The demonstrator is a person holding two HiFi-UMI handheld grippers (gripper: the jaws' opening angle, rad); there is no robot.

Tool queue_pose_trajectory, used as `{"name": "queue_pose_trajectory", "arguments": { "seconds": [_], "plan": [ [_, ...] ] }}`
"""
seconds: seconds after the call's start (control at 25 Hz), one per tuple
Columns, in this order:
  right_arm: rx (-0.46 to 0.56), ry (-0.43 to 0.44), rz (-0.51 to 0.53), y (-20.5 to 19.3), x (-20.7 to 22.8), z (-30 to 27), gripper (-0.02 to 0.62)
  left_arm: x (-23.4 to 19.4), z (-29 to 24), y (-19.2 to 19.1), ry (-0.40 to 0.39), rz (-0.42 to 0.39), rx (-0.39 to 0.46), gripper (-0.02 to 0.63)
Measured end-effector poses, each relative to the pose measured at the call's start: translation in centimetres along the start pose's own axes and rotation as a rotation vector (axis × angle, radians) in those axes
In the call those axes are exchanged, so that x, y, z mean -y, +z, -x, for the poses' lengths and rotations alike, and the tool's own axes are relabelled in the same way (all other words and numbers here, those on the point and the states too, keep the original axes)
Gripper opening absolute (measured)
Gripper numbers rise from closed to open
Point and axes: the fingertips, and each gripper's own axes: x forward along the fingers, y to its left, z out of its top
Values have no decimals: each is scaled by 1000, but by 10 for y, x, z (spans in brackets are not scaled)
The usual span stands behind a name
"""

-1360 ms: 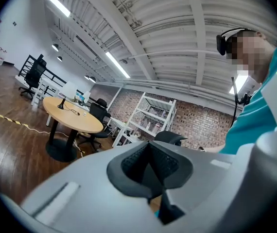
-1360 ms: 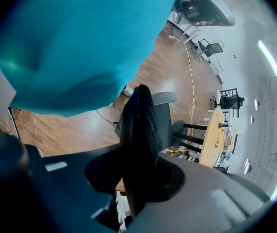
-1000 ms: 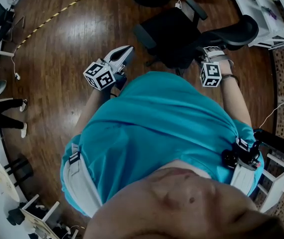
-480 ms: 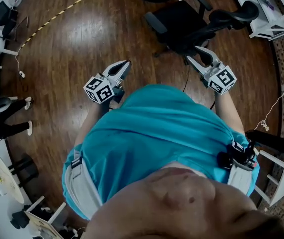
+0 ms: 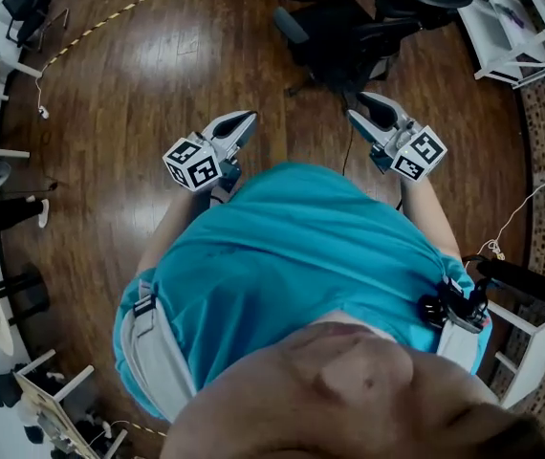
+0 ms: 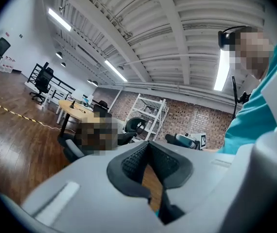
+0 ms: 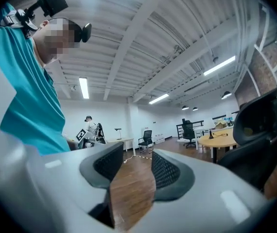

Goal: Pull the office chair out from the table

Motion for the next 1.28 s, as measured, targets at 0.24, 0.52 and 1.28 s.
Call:
{"name": "queue_pose_trajectory", "arguments": {
  "seconds": [0.24,0.52,1.28],
  "plan": [
    [-50,117,34,-31,-44,68,172,81,1,-71,50,18,13,2],
    [-52,231,29,-46,-128,110,172,163,78,-96,140,-63,76,2],
    [-67,260,48,-103,-376,151,172,292,306,-182,164,-65,151,2]
  ]
}}
